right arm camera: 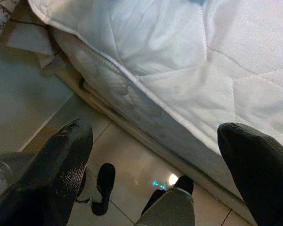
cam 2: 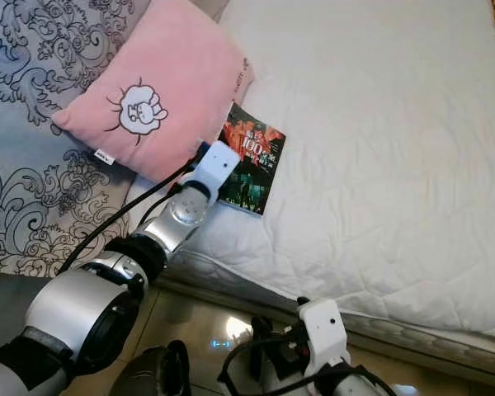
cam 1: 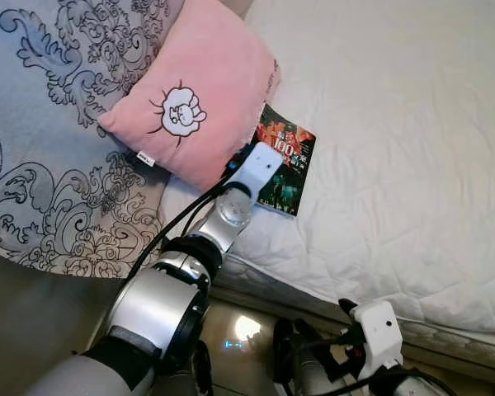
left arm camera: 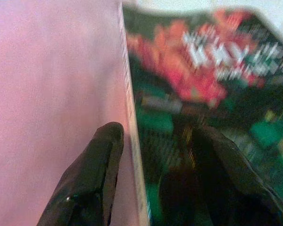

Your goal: Clean up the room

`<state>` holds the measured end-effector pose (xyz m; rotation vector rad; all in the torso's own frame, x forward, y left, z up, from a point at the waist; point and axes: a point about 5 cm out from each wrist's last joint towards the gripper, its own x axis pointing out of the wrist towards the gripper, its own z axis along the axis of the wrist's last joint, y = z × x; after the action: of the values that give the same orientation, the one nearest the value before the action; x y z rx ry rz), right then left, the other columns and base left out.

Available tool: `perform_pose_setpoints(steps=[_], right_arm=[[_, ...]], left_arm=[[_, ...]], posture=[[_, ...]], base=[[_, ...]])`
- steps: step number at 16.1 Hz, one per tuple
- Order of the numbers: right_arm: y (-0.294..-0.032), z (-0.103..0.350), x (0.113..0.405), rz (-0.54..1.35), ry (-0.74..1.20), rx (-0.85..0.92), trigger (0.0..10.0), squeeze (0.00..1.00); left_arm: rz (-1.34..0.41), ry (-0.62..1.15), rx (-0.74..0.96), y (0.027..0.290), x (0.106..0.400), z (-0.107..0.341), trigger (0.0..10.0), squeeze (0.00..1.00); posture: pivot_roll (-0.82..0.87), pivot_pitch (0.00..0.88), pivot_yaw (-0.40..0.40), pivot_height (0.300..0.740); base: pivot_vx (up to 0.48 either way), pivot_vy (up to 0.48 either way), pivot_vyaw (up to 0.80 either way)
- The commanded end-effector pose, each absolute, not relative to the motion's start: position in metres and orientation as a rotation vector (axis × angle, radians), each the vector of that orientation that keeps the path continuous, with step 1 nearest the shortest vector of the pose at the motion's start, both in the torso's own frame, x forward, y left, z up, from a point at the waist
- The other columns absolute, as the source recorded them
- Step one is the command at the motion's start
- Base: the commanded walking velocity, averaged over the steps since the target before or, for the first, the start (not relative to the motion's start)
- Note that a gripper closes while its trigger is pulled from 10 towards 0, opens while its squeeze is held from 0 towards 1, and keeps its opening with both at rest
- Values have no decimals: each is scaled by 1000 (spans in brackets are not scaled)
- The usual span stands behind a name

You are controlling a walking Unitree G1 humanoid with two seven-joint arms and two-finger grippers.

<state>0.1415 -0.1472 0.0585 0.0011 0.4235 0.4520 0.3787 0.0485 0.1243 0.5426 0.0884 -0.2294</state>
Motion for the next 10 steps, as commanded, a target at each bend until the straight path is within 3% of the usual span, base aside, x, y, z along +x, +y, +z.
perform_pose_setpoints(steps=[1, 5, 10], right_arm=[[-149, 60, 136, 457, 440, 4, 10000, 0], [-153, 61, 132, 452, 454, -3, 10000, 0], [-151, 59, 129, 456, 465, -1, 10000, 0]], left_arm=[[-213, 158, 523, 51, 372, 109, 10000, 0], [-307, 219, 465, 37, 365, 99, 10000, 0], [-520, 45, 545, -15, 357, 125, 10000, 0]], posture=[[-298, 295, -24, 740], [-319, 300, -35, 740], [-313, 294, -34, 740]], base=[[0, 0, 0], [0, 0, 0], [0, 0, 0]])
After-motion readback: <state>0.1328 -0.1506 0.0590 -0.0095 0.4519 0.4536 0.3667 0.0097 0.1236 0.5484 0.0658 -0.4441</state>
